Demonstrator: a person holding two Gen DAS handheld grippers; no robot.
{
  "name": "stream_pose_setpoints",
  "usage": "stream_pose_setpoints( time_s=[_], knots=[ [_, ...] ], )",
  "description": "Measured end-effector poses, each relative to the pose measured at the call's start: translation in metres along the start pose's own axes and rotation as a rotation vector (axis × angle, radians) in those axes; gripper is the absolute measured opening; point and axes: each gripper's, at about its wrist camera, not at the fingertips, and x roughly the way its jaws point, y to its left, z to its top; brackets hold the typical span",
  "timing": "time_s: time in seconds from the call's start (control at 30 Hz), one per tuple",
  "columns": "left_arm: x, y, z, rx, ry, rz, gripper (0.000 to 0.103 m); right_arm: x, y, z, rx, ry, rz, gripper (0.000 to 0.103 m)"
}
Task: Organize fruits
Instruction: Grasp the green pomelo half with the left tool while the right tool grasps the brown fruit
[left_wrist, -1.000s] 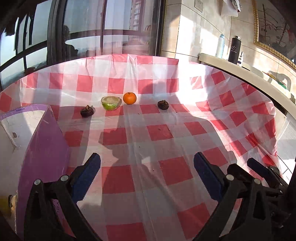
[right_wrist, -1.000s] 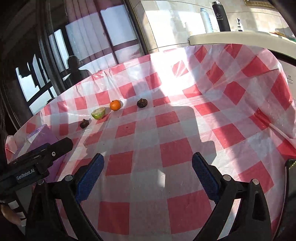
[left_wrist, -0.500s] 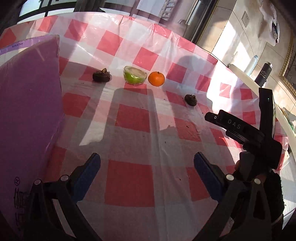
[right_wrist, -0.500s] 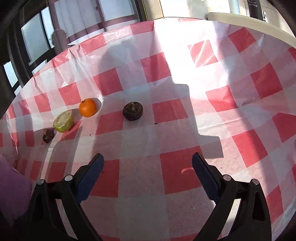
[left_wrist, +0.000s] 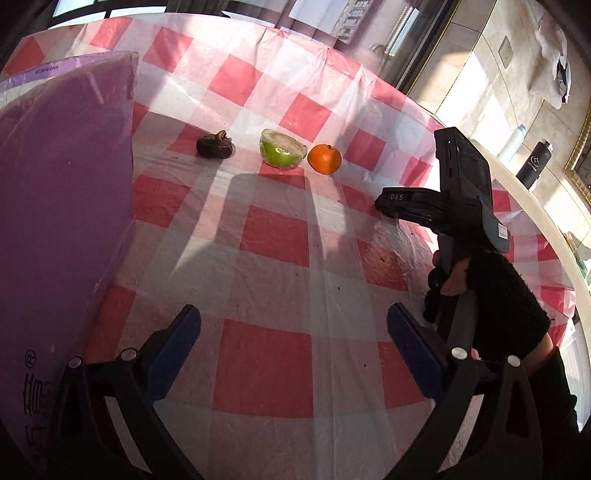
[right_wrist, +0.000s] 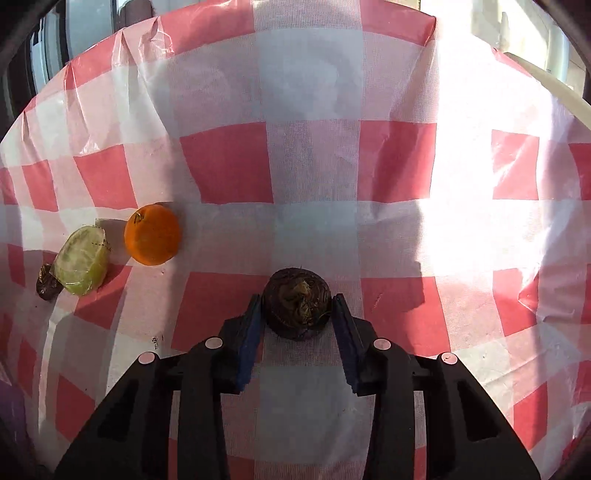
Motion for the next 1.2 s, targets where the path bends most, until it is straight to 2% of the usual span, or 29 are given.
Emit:
stream_pose_setpoints(
  time_s=[0.1, 0.23, 0.33, 0.4, 0.53, 0.67, 0.73, 0.83, 0.87, 0.93, 0.97, 1.0, 1.07, 1.13, 1.2],
  knots=[
    [0.0, 0.0, 0.0, 0.0, 0.002, 0.001, 0.101, -0.025, -0.016, -0.023, 0.081, -0.048, 0.104, 0.037],
    [0.003, -0.001, 0.002, -0.001, 0.008, -0.01, 0.101, -0.06, -0.041, -0.063, 0.203, -0.115, 0.191, 0.037],
    [0.006, -0.004, 0.001, 0.027, 0.04, -0.032, 0.101, -0.074, -0.064, -0.086, 0.325, -0.162, 0.258, 0.037],
    [0.008, -0.007, 0.001, 0.038, 0.061, -0.014, 0.101, -0.075, -0.076, -0.09, 0.385, -0.185, 0.303, 0.037],
    [0.025, -0.016, 0.013, 0.028, 0.071, 0.094, 0.101, -0.064, -0.065, -0.076, 0.37, -0.16, 0.324, 0.037],
    [0.075, -0.034, 0.056, 0.085, 0.113, 0.259, 0.101, -0.065, -0.068, -0.08, 0.382, -0.17, 0.344, 0.037],
    [0.1, -0.035, 0.079, 0.088, 0.092, 0.316, 0.101, -0.065, -0.069, -0.082, 0.38, -0.166, 0.346, 0.037],
    [0.137, -0.031, 0.111, 0.072, 0.102, 0.382, 0.099, -0.064, -0.069, -0.082, 0.377, -0.153, 0.343, 0.037],
    [0.146, -0.031, 0.121, 0.075, 0.1, 0.393, 0.094, -0.064, -0.069, -0.082, 0.376, -0.151, 0.343, 0.037],
    [0.164, -0.031, 0.139, 0.092, 0.105, 0.416, 0.094, -0.064, -0.069, -0.082, 0.376, -0.148, 0.341, 0.037],
    [0.172, -0.032, 0.145, 0.111, 0.104, 0.434, 0.088, -0.063, -0.069, -0.083, 0.376, -0.147, 0.342, 0.037],
    [0.176, -0.032, 0.151, 0.128, 0.096, 0.424, 0.081, -0.063, -0.069, -0.083, 0.375, -0.145, 0.342, 0.037],
    [0.183, -0.034, 0.159, 0.16, 0.089, 0.402, 0.074, -0.062, -0.069, -0.082, 0.373, -0.139, 0.341, 0.037],
    [0.183, -0.034, 0.16, 0.179, 0.077, 0.392, 0.06, -0.061, -0.069, -0.082, 0.373, -0.136, 0.341, 0.037],
    [0.175, -0.035, 0.153, 0.198, 0.08, 0.36, 0.059, -0.061, -0.069, -0.082, 0.372, -0.135, 0.342, 0.037]
  ],
)
